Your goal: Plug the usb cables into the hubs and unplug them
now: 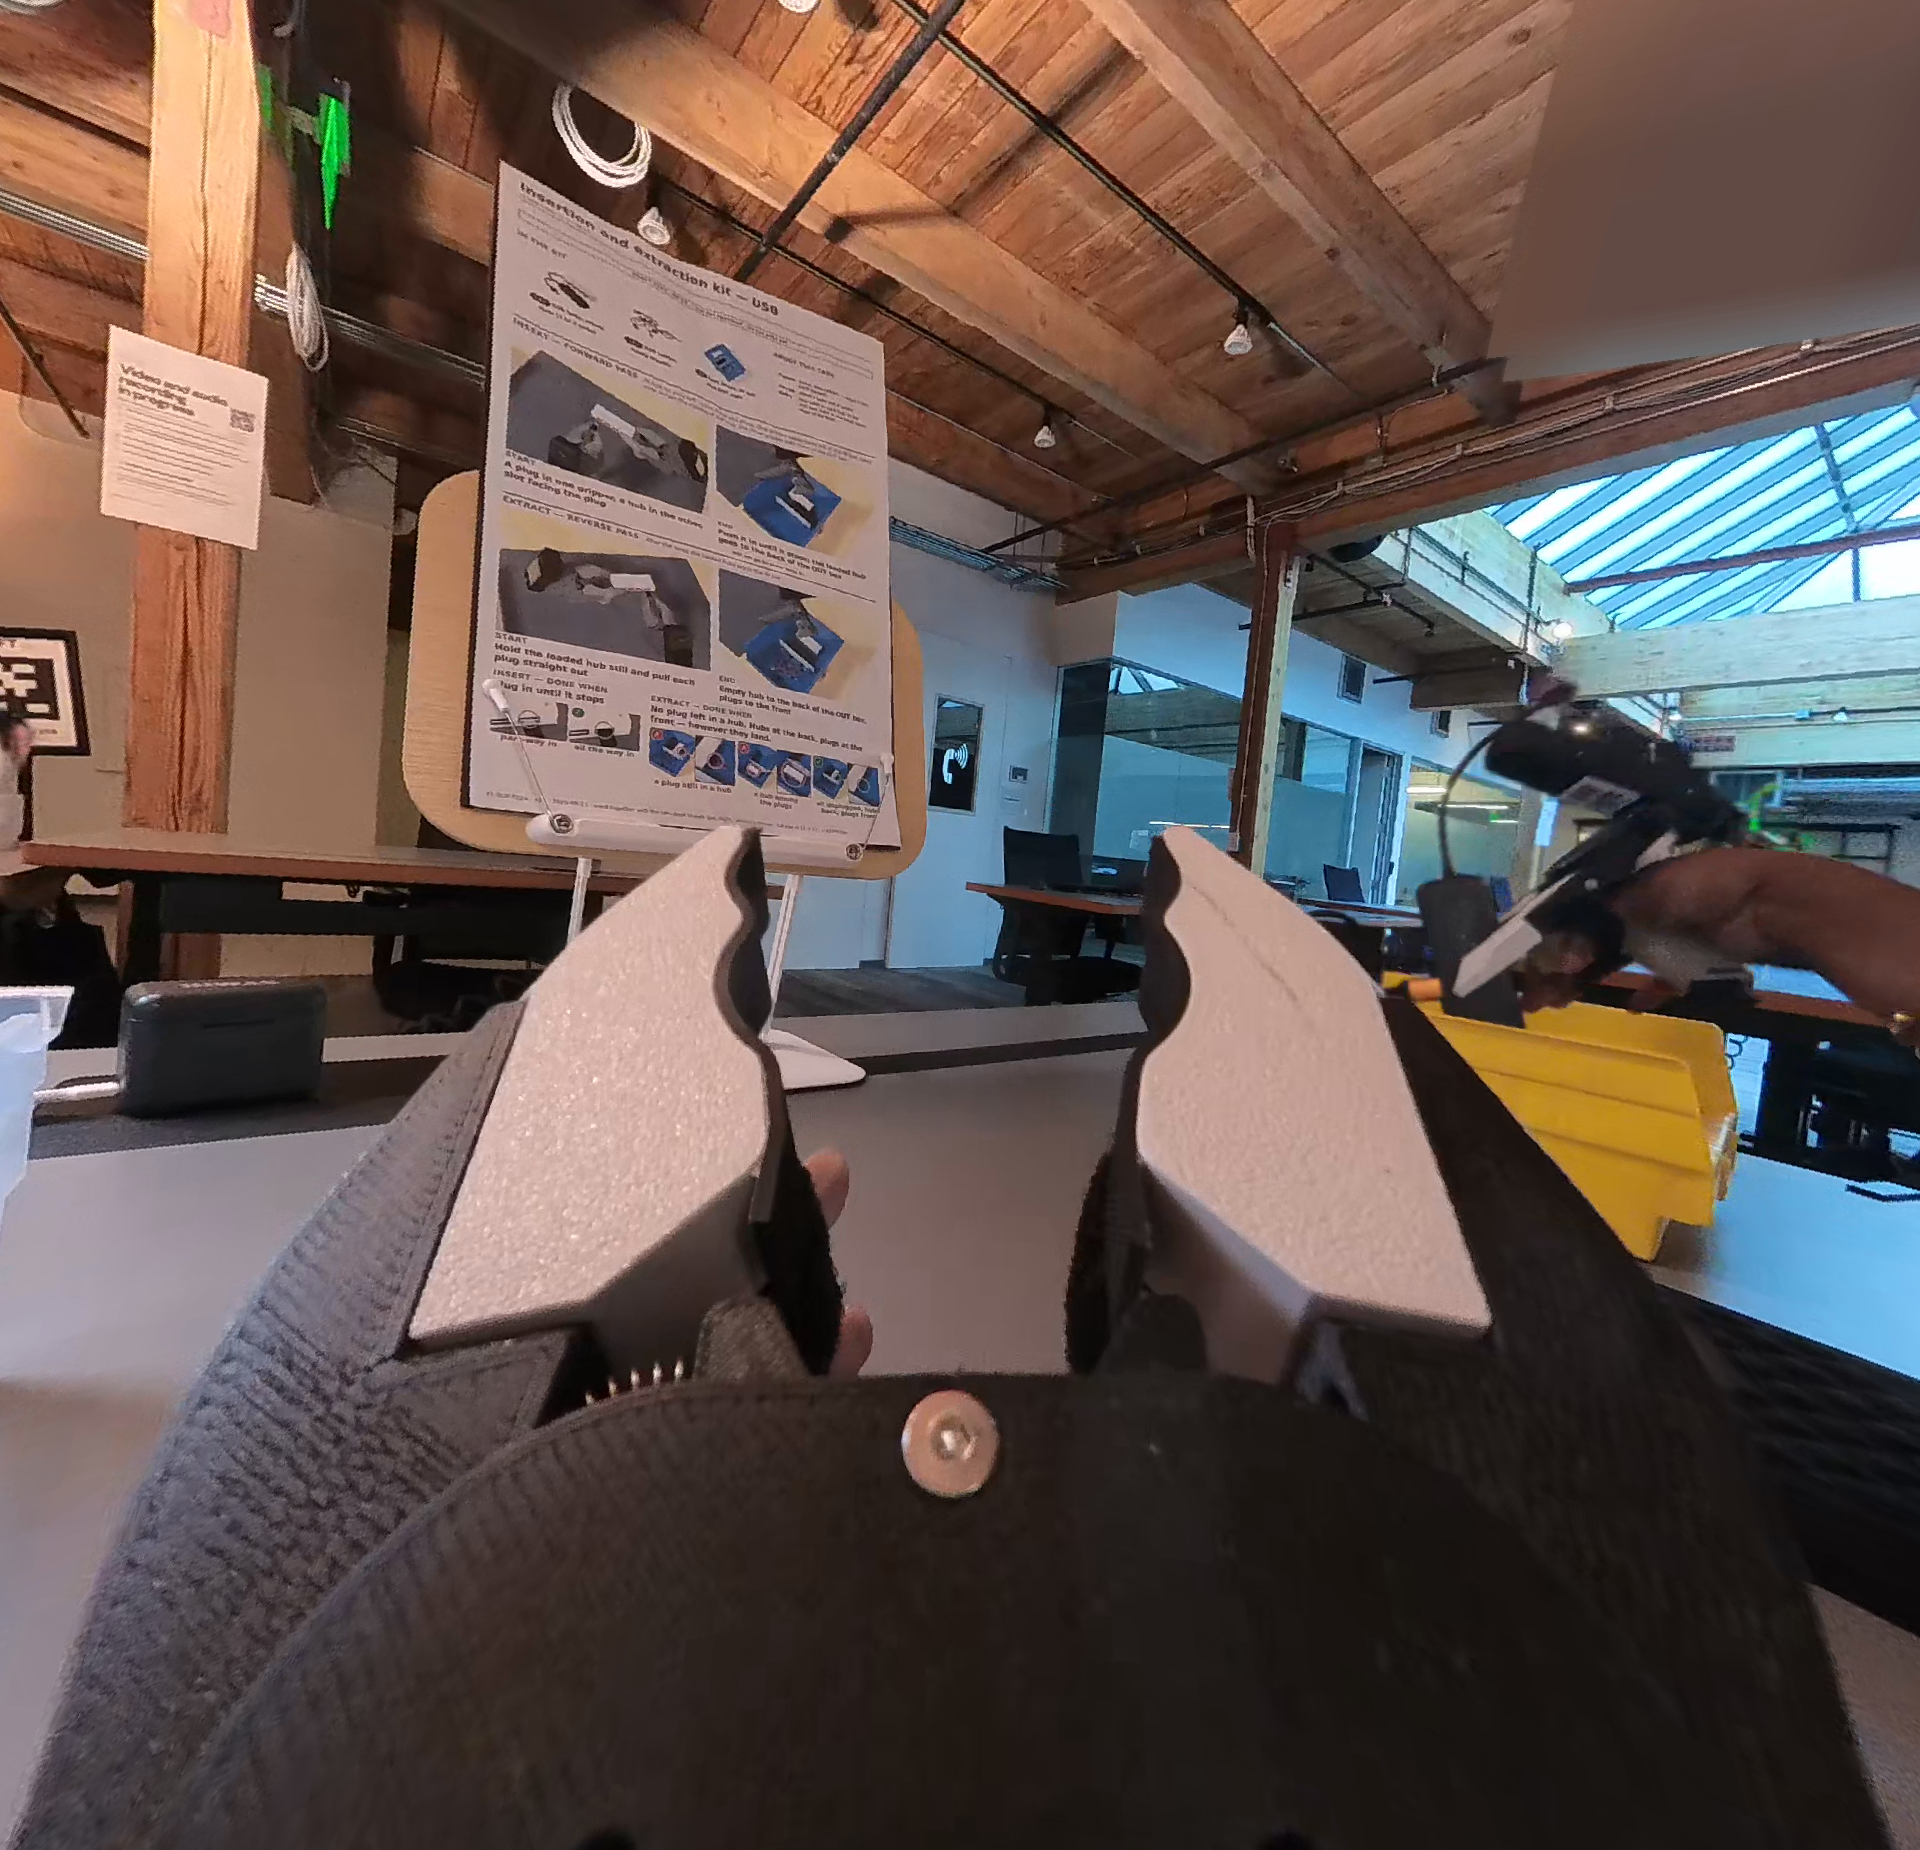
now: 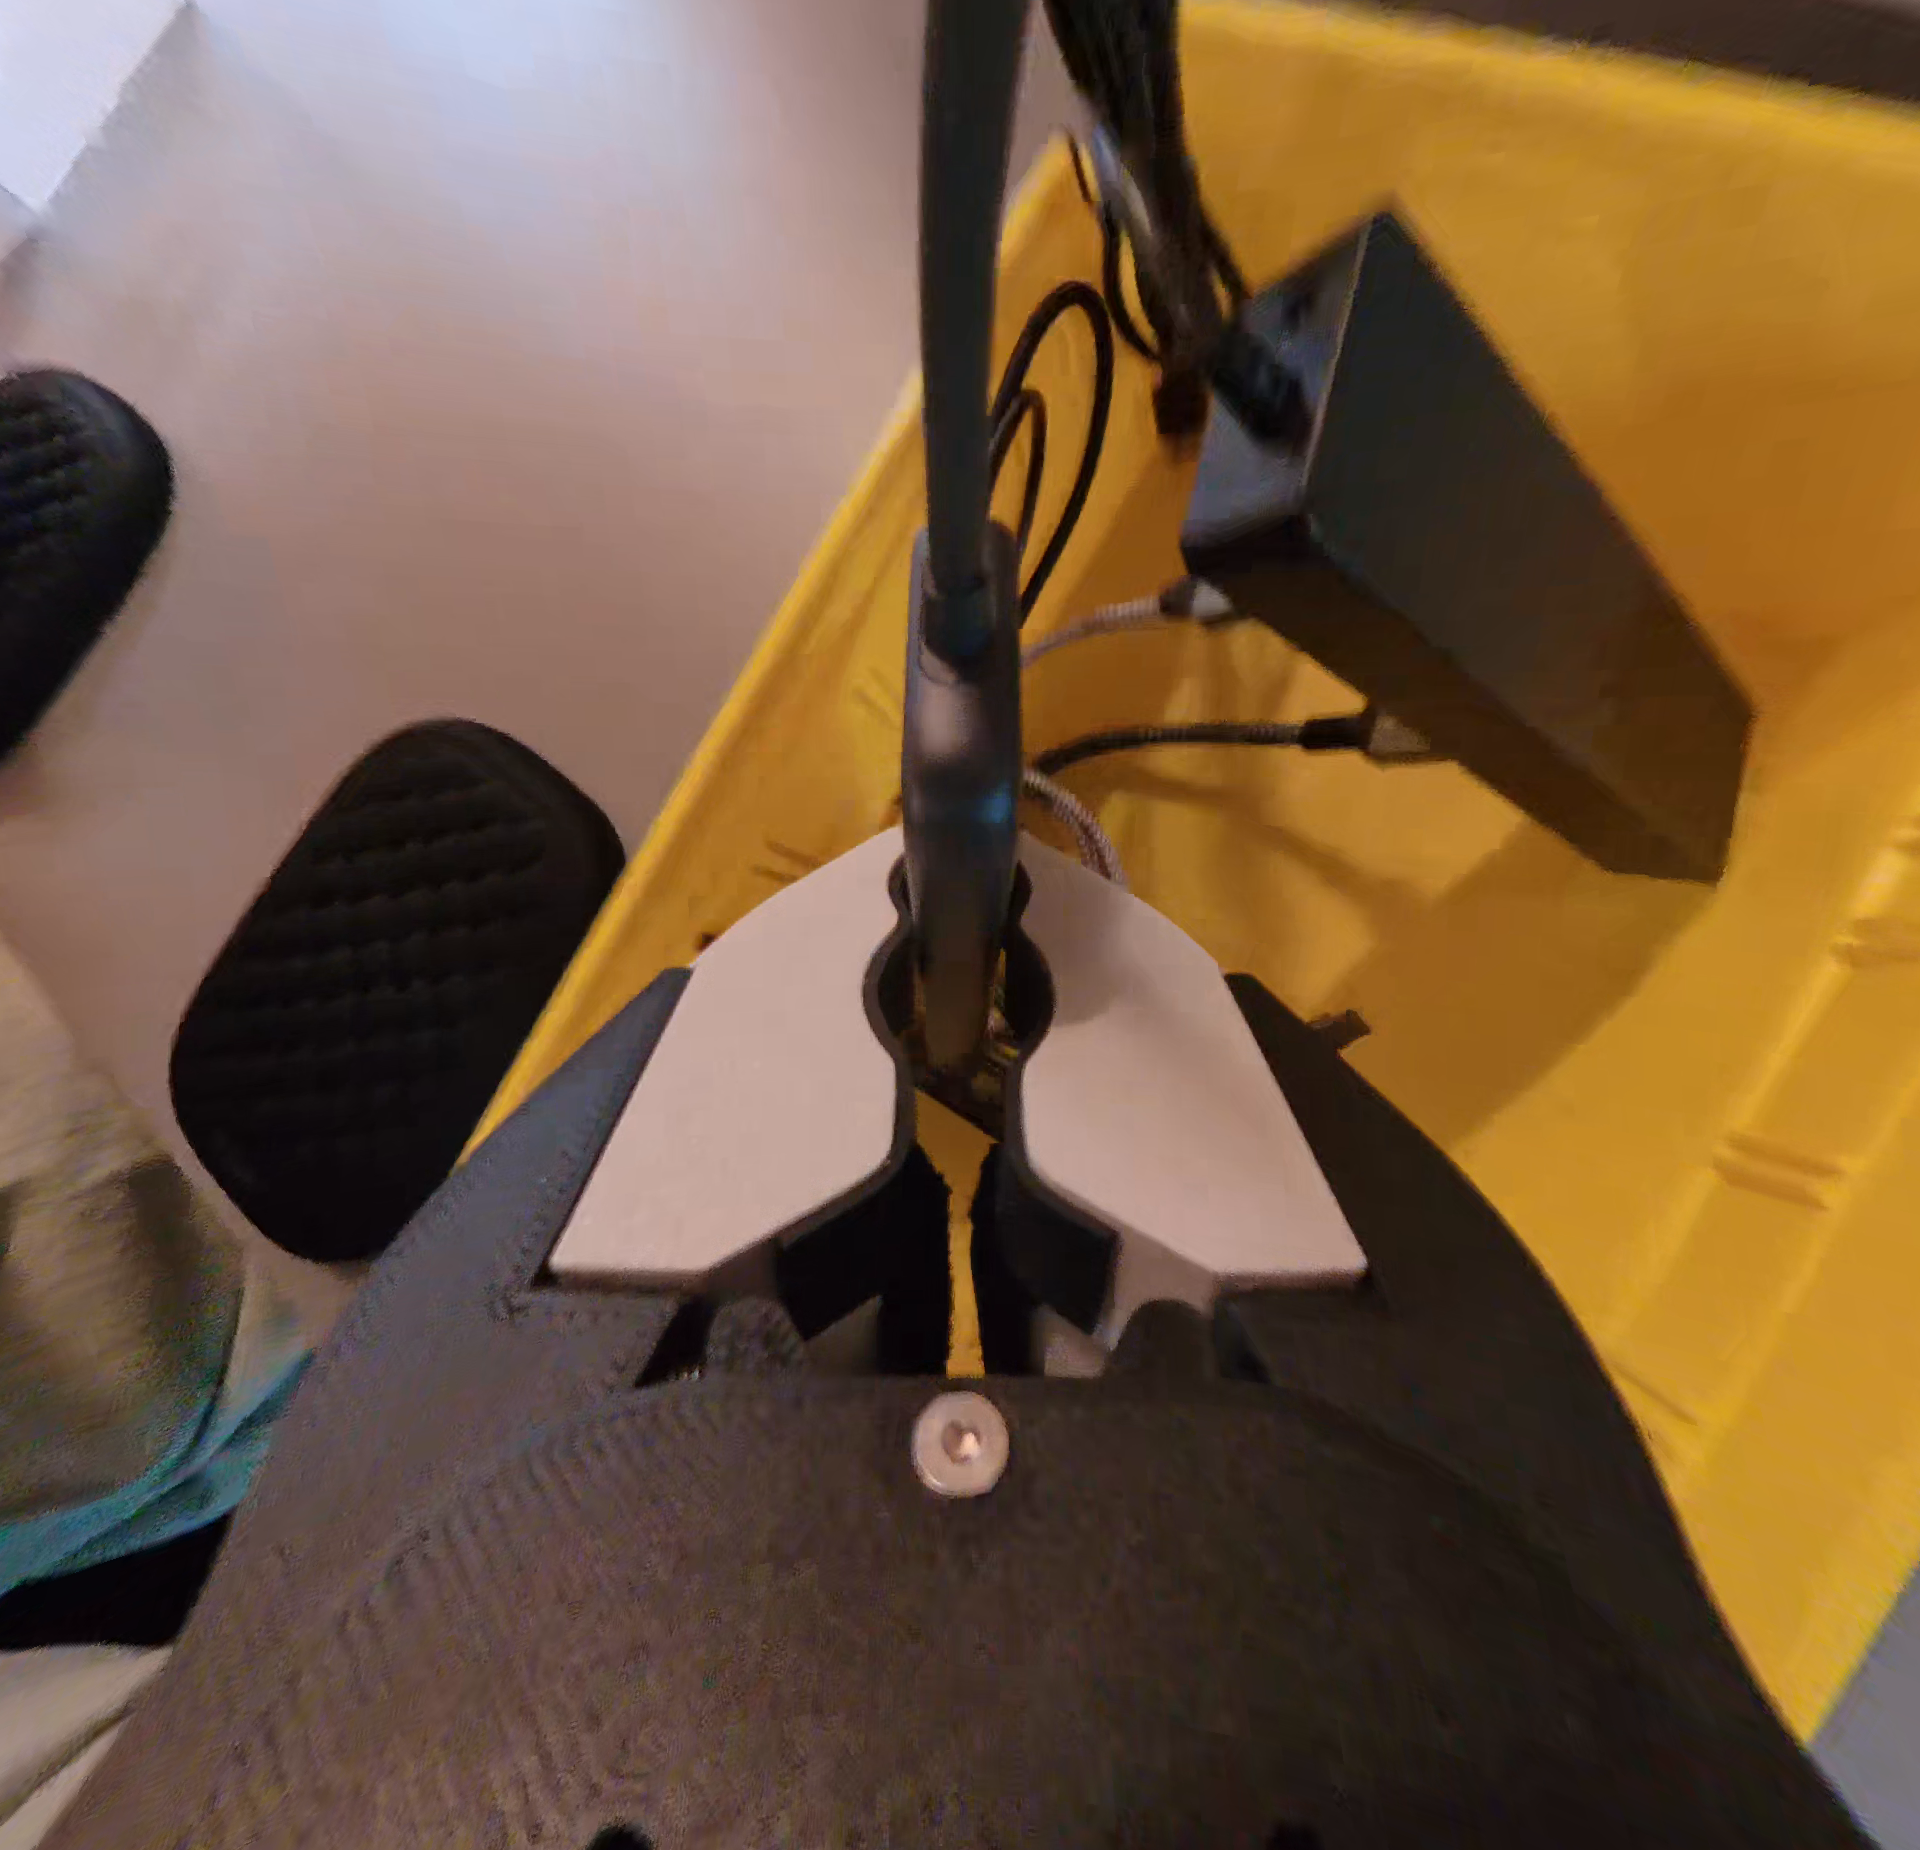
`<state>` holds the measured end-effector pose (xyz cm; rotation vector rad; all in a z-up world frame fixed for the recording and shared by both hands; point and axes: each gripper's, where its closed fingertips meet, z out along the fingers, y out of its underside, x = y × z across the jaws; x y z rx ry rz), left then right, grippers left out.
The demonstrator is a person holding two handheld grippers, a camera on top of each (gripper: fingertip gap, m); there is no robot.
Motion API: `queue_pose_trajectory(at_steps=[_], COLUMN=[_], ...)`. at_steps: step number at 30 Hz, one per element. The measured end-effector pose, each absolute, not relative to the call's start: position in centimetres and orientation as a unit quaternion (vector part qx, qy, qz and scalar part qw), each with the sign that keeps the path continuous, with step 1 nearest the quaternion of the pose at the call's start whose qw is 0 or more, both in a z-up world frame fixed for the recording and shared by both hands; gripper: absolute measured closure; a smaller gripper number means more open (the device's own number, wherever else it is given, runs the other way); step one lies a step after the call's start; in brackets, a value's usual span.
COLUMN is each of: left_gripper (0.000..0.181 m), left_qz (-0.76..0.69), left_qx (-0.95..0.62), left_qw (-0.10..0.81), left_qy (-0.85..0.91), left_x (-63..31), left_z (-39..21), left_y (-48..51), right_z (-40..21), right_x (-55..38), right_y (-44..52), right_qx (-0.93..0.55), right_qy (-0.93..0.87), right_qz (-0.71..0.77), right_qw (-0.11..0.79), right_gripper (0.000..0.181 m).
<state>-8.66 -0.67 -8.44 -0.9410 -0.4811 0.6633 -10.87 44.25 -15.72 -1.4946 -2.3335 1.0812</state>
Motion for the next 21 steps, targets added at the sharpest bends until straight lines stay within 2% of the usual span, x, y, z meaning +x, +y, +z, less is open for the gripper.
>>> queue_pose_trajectory(at_steps=[4,5,8,12,16,19,21], left_gripper=[0.112,0.112,0.112,0.113,0.112,0.107,0.091], left_qz=[0.308,0.307,0.306,0.308,0.325,0.339,0.336], left_qx=[-0.441,-0.442,-0.444,-0.465,-0.477,-0.474,-0.463], left_qw=[0.812,0.812,0.812,0.800,0.789,0.786,0.797], left_qy=[-0.226,-0.226,-0.225,-0.222,-0.210,-0.206,-0.193], left_x=[-8.6,-8.7,-8.7,-8.8,-8.6,-8.5,-8.1], left_z=[-8.5,-8.5,-8.5,-9.0,-9.1,-8.9,-8.4], left_y=[-0.6,-0.6,-0.5,-0.1,0.3,0.1,0.3], right_z=[-20.1,-20.5,-20.0,-15.9,-10.6,-5.6,-1.9], right_x=[-11.2,-11.4,-12.3,-14.1,-13.6,-12.0,-10.0], right_y=[46.3,46.4,47.0,49.1,49.9,48.7,46.8], right_qx=[-0.532,-0.537,-0.550,-0.546,-0.505,-0.437,-0.374], right_qy=[-0.802,-0.799,-0.783,-0.743,-0.697,-0.642,-0.584], right_qz=[0.267,0.267,0.279,0.303,0.310,0.330,0.364], right_qw=[0.047,0.044,0.075,0.240,0.404,0.536,0.622], right_gripper=[0.167,0.160,0.127,0.087,0.039,0.036,0.036])
